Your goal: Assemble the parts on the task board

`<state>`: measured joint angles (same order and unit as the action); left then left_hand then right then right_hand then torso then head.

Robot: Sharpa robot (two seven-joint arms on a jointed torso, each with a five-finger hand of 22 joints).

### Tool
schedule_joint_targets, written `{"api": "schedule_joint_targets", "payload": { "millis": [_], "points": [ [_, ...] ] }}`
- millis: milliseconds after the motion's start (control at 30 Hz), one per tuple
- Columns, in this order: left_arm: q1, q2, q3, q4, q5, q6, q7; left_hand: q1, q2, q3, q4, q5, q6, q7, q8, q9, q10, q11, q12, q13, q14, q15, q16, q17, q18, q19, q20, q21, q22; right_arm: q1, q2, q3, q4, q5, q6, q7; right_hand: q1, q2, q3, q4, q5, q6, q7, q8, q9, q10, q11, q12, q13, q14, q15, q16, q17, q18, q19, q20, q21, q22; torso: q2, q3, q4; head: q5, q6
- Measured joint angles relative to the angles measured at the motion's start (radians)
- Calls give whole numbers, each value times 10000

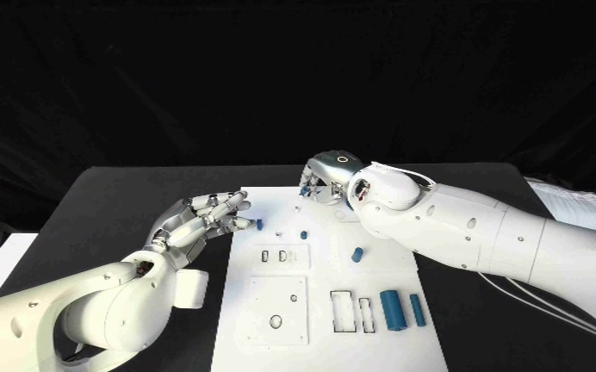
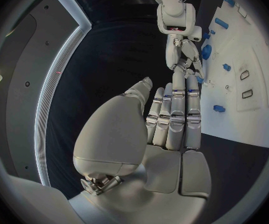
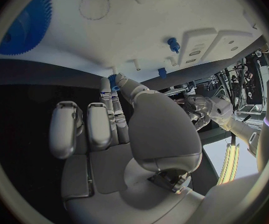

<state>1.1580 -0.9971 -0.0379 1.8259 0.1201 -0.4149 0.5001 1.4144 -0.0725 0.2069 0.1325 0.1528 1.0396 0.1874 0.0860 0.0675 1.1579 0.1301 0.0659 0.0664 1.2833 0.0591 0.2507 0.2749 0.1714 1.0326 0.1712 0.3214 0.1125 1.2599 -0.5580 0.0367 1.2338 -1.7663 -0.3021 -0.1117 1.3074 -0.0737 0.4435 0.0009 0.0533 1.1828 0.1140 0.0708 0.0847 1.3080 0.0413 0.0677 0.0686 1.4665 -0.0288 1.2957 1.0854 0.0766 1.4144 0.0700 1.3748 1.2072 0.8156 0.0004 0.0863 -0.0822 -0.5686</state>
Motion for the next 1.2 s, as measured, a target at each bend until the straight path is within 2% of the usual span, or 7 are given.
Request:
{"api": "schedule_joint_targets", "payload": {
  "millis": [200,633,900,967,1033,1167,1200],
  "points": [
    [11,-1,4,3,0,0,-5,0,0,0,0,0,0,0,0,-1,0,0,0,0,-37,37,0,13,-1,0,0,0,0,-11,123,-2,-126,2,10,34,-25,-27,150,204,-37,-2,-2,-20,0,0,0,0,0,0,0,0,0,-1,0,0,0,-1,23,0,26,11,-23],
    [29,-1,7,4,0,0,-16,0,0,0,0,0,0,0,0,0,0,0,0,0,-37,37,0,12,0,0,0,0,-1,-27,291,-13,-381,4,203,56,-90,-95,192,246,-2,16,15,6,0,0,1,-1,1,0,1,0,0,0,0,0,-1,8,44,-12,33,22,-49],
    [37,2,9,7,0,0,-21,0,0,1,-1,0,0,0,1,0,0,0,0,0,-37,37,0,11,-2,0,0,-1,-7,-37,456,-28,-636,-6,382,24,-116,-123,136,358,-1,37,-2,11,5,-121,93,-44,-20,0,1,-1,0,1,0,0,40,42,52,-19,55,-1,-56],
    [38,2,9,7,0,0,-22,0,0,29,-29,0,0,0,1,0,0,0,0,0,-37,37,0,20,-1,0,0,-42,-7,-37,483,-30,-683,-9,401,11,-250,-262,94,451,-1,9,13,-22,279,-366,169,-44,-44,-2,3,-1,-22,0,0,0,40,42,57,-19,56,-2,-57],
    [39,1,9,7,0,0,-24,0,0,29,-29,0,0,0,1,0,0,0,0,0,-37,37,0,23,-1,0,0,-42,-7,-37,506,-37,-724,-9,404,5,-322,-478,31,627,48,-458,170,-31,367,-823,290,-44,-55,-6,152,-1,-87,1,-81,81,35,-36,61,-19,55,2,-65],
    [41,-4,9,8,0,0,-25,0,0,29,-29,0,0,0,1,0,0,0,0,0,-37,37,-2,22,0,0,0,-42,-7,-37,536,-38,-754,-8,308,2,-490,-1118,-799,788,62,-1803,416,-67,-67,-1964,544,-44,-74,0,341,-267,-637,1,-462,305,-370,-738,63,-19,49,15,-68],
    [42,-4,9,8,0,0,-26,0,0,29,-29,0,0,0,1,0,0,0,0,0,-37,37,-39,22,0,0,0,-42,-10,-36,536,-38,-754,-6,262,2,-399,-1151,-1290,893,46,-2096,453,-67,-131,-2242,581,-44,-68,-4,437,-398,-844,2,-624,350,-535,-997,64,-19,49,19,-69]
  ]
}}
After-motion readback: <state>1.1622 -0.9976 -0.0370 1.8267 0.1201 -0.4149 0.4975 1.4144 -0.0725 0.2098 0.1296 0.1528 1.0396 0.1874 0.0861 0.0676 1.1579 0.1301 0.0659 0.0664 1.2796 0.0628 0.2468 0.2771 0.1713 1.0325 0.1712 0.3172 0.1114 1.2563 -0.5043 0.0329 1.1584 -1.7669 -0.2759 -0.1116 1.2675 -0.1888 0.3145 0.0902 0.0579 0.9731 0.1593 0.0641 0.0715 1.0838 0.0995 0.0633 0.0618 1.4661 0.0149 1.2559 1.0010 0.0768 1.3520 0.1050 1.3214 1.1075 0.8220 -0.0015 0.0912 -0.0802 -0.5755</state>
